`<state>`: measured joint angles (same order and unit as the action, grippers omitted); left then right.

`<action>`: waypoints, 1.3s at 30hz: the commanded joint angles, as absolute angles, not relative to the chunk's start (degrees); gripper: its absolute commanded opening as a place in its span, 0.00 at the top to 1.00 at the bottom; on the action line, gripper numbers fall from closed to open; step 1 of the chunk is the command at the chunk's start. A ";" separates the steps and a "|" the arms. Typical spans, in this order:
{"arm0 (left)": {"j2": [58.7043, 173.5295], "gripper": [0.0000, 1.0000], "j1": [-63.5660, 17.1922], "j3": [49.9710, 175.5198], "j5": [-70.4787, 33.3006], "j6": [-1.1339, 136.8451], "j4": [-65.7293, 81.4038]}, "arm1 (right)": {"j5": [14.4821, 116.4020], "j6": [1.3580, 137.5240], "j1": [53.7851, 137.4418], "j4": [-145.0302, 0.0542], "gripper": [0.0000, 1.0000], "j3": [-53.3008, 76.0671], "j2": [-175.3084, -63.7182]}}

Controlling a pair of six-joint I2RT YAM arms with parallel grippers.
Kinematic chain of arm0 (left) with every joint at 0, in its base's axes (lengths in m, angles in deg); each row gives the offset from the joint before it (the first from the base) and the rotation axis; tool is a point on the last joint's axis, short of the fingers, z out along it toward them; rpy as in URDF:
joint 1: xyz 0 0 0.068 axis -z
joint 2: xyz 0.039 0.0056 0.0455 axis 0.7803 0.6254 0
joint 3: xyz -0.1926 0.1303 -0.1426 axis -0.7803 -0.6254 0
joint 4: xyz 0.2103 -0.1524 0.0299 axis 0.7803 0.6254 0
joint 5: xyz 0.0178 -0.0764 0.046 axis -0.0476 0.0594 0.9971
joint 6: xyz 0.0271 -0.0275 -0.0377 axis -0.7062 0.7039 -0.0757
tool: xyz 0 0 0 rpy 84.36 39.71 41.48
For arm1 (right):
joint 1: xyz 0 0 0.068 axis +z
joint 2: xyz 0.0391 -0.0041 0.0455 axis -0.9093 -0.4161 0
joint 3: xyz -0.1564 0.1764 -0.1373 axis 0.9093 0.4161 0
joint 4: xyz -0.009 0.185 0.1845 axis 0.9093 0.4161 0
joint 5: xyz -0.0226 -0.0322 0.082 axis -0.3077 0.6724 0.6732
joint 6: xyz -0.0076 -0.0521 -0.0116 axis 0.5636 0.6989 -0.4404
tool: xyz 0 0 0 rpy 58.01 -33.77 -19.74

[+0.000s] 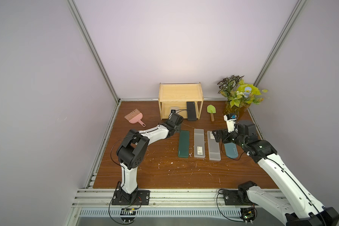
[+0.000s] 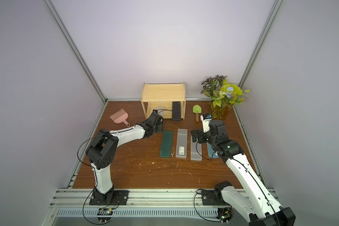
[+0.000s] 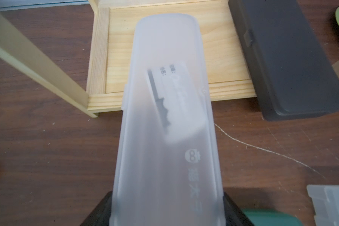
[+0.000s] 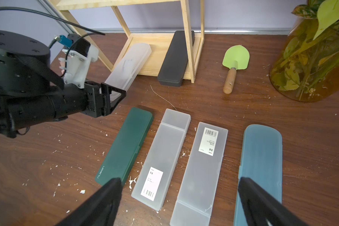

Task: Remove the pencil cases from the shelf
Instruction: Pick up the pencil case from the shelf, then place the pencil case at the center of the board.

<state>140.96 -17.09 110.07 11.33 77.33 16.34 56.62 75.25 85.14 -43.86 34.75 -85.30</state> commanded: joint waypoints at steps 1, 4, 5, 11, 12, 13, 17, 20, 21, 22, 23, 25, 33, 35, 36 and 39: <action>136.32 0.35 -16.17 107.47 11.72 78.31 17.74 | 57.99 74.82 84.81 -45.43 0.00 33.45 -83.76; 132.58 0.35 -14.47 104.61 13.43 78.74 19.07 | 58.25 74.63 84.83 -45.74 0.01 33.93 -83.54; 131.31 0.35 -13.88 103.74 13.98 78.95 19.54 | 58.43 74.52 84.85 -45.82 0.00 34.11 -83.42; 123.96 0.35 -11.32 98.16 14.85 81.33 21.36 | 59.31 73.76 84.79 -46.57 0.00 35.05 -82.83; 122.76 0.35 -11.05 97.07 14.80 81.73 21.80 | 59.39 73.64 84.85 -46.76 0.00 35.21 -82.69; 121.52 0.35 -10.78 95.99 14.90 82.21 22.18 | 59.50 73.55 84.80 -46.83 0.01 35.30 -82.72; 116.50 0.35 -10.07 90.61 15.04 83.95 22.39 | 60.01 73.23 84.86 -47.19 0.01 35.73 -82.59; 112.90 0.35 -9.30 86.50 15.96 85.96 23.81 | 60.20 72.95 84.84 -47.44 0.01 35.83 -82.59; 111.83 0.35 -8.94 85.27 16.36 86.65 24.34 | 60.30 72.85 84.88 -47.45 0.00 35.83 -82.50; 110.41 0.35 -8.39 83.72 16.50 87.55 24.49 | 60.40 72.81 84.88 -47.55 0.00 35.83 -82.50; 109.03 0.35 -7.80 81.98 16.51 88.49 24.44 | 60.51 72.76 84.85 -47.55 0.00 35.91 -82.36; 106.81 0.35 -6.32 78.94 16.88 90.06 24.33 | 60.63 72.68 84.85 -47.74 0.00 36.09 -82.34; 103.24 0.36 -1.72 71.30 17.53 96.42 23.76 | 61.79 71.94 84.87 -48.51 0.01 36.46 -83.27; 102.66 0.36 -1.27 69.57 17.10 97.53 22.29 | 61.78 71.86 84.85 -48.60 0.00 36.44 -83.29; 102.40 0.36 -1.14 68.87 16.83 97.82 21.29 | 61.79 71.81 84.85 -48.68 0.00 36.43 -83.24; 102.98 0.36 -1.10 67.55 16.19 98.38 18.72 | 61.78 71.67 84.90 -48.69 0.00 36.40 -83.35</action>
